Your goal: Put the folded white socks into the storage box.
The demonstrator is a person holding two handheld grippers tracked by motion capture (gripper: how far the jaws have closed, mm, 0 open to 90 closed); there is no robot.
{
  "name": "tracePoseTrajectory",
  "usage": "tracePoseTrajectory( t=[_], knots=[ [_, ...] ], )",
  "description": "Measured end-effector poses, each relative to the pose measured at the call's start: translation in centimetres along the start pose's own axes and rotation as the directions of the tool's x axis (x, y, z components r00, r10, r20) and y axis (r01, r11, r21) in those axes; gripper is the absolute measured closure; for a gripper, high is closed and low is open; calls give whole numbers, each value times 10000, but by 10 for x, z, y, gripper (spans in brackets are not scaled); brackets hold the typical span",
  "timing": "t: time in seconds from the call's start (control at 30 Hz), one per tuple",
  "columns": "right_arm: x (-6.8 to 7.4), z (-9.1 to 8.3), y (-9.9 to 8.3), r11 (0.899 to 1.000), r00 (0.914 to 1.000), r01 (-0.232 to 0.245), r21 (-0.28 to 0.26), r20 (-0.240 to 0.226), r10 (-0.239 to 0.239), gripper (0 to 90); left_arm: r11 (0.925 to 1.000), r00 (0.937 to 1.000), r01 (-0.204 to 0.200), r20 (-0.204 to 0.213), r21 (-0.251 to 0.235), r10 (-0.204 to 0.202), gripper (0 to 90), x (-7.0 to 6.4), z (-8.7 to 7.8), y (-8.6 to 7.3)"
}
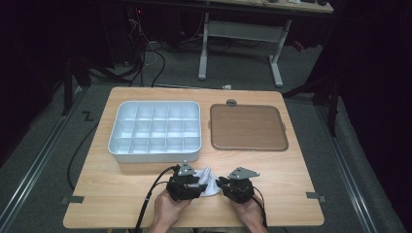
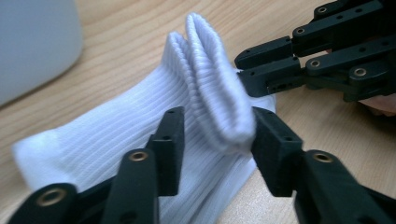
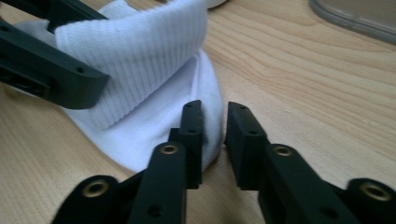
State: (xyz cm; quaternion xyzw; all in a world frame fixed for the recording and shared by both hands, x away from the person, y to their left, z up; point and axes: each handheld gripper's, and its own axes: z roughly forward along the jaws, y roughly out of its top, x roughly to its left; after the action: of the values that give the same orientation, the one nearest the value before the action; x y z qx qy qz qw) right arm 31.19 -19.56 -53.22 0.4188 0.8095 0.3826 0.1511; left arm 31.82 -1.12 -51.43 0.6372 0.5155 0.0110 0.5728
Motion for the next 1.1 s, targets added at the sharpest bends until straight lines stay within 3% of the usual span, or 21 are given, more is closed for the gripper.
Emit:
tracePoseTrajectory(
  t=[0.2, 0.27, 0.33, 0.4, 0.53, 0.67, 0.7, 0.73, 0.9, 0.97, 1.1],
  knots=[
    [-4, -1, 1, 9994, 9994, -297, 156, -173, 299, 711, 9994, 9995, 124, 292, -314, -115, 480, 1, -13, 2],
    [-4, -4, 4, 9993, 9996, -255, 267, -73, 257, 705, 9980, 9985, 413, 381, -484, -395, 473, 5, -18, 5],
    [-3, -8, 3, 9995, 9998, -177, 257, -10, 178, 701, 9976, 9987, 429, 315, -540, -413, 472, 8, -20, 7],
    [-6, -15, -1, 9986, 9985, -527, 90, -110, 528, 702, 9980, 9992, 369, 186, -509, -360, 474, 10, -22, 8],
    [-7, -24, 3, 9986, 9986, -519, -57, 53, 519, 710, 9974, 9990, 400, -192, -603, -412, 475, 20, -30, 11],
    [-2, -34, 13, 9996, 9998, -123, -239, 123, 126, 713, 9959, 9968, 454, -622, -787, -504, 465, 29, -39, 12],
    [6, -35, 20, 9995, 9998, 187, -258, 46, -186, 712, 9959, 9955, 360, -845, -833, -430, 454, 31, -40, 10],
    [6, -35, 20, 9995, 9998, 187, -258, 46, -186, 712, 9961, 9943, 243, -1017, -849, -329, 454, 32, -41, 9],
    [25, -32, 30, 9972, 9971, 584, -462, -458, -605, 656, 9944, 9920, 270, -1202, -1019, -392, 449, 36, -49, 5],
    [32, -24, 33, 9959, 9948, 881, -185, -490, -889, 639, 9947, 9914, 441, -1188, -933, -551, 453, 38, -50, 3],
    [33, -10, 30, 9952, 9953, 903, 368, -391, -889, 662, 9972, 9893, 29, -1451, -746, -138, 478, 37, -49, -7]
  ],
)
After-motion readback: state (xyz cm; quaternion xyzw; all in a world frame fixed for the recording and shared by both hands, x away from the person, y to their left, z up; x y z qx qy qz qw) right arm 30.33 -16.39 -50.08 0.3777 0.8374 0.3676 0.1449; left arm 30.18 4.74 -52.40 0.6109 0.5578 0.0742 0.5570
